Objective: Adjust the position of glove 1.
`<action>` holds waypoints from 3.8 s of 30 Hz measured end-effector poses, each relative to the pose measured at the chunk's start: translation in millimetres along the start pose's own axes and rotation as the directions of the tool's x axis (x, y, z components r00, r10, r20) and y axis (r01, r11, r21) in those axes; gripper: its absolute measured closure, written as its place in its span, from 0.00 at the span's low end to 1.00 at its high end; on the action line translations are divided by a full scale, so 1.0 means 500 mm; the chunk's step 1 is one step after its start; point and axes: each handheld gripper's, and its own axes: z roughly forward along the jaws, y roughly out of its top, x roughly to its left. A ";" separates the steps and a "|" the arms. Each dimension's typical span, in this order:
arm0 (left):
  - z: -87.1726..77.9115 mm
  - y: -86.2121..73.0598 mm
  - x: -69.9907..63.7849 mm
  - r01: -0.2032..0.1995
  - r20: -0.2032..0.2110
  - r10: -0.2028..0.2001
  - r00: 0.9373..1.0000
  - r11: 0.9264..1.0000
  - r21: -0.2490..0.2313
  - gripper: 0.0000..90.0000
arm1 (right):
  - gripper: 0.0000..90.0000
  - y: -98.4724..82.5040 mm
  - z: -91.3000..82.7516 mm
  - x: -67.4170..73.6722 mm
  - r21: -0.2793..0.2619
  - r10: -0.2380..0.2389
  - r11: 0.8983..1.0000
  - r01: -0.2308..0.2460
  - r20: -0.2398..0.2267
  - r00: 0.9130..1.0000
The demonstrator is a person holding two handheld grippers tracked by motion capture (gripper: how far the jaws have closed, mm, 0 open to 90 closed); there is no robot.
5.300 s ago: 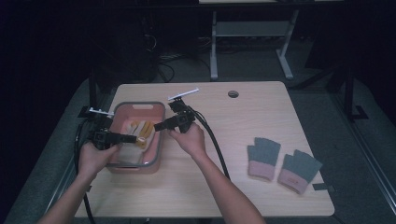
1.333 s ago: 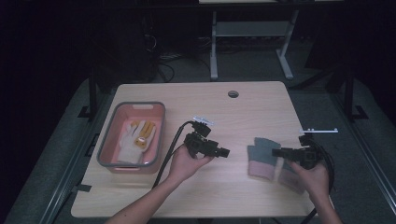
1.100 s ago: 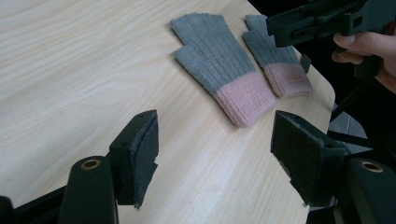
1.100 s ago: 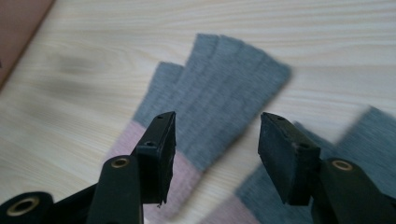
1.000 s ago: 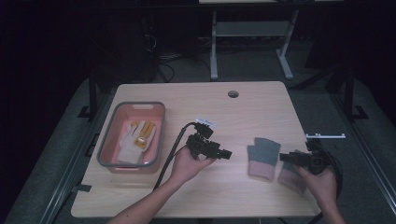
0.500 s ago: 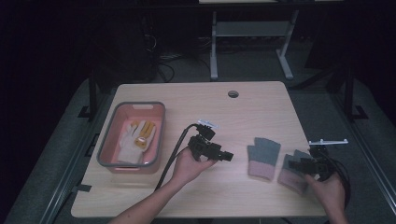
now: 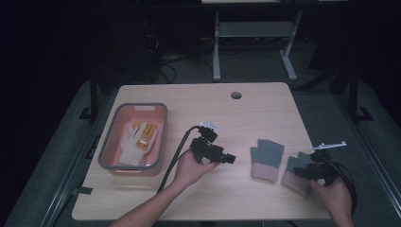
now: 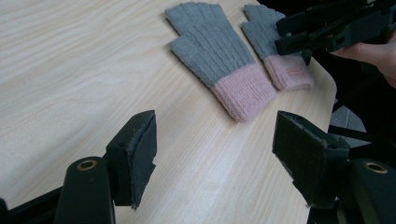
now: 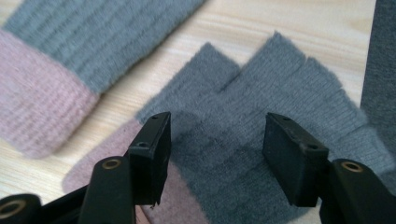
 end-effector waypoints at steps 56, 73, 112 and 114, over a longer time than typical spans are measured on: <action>-0.012 -0.007 0.009 -0.002 -0.004 0.002 1.000 1.000 -0.009 0.34 | 0.87 0.127 -0.043 0.112 0.008 -0.186 0.982 0.188 -0.106 0.977; 0.004 -0.012 0.016 0.005 0.006 -0.005 1.000 1.000 0.007 0.34 | 0.83 0.164 0.025 0.156 0.017 -0.275 0.960 0.280 -0.146 0.950; 0.124 0.007 -0.021 0.085 0.087 -0.084 0.993 0.996 -0.009 0.34 | 0.43 0.095 0.020 0.061 -0.035 0.013 0.999 -0.021 -0.225 0.974; 0.136 0.008 -0.023 0.090 0.095 -0.089 0.991 0.996 0.000 0.34 | 0.43 0.090 0.024 0.057 -0.035 0.033 0.999 -0.042 -0.241 0.970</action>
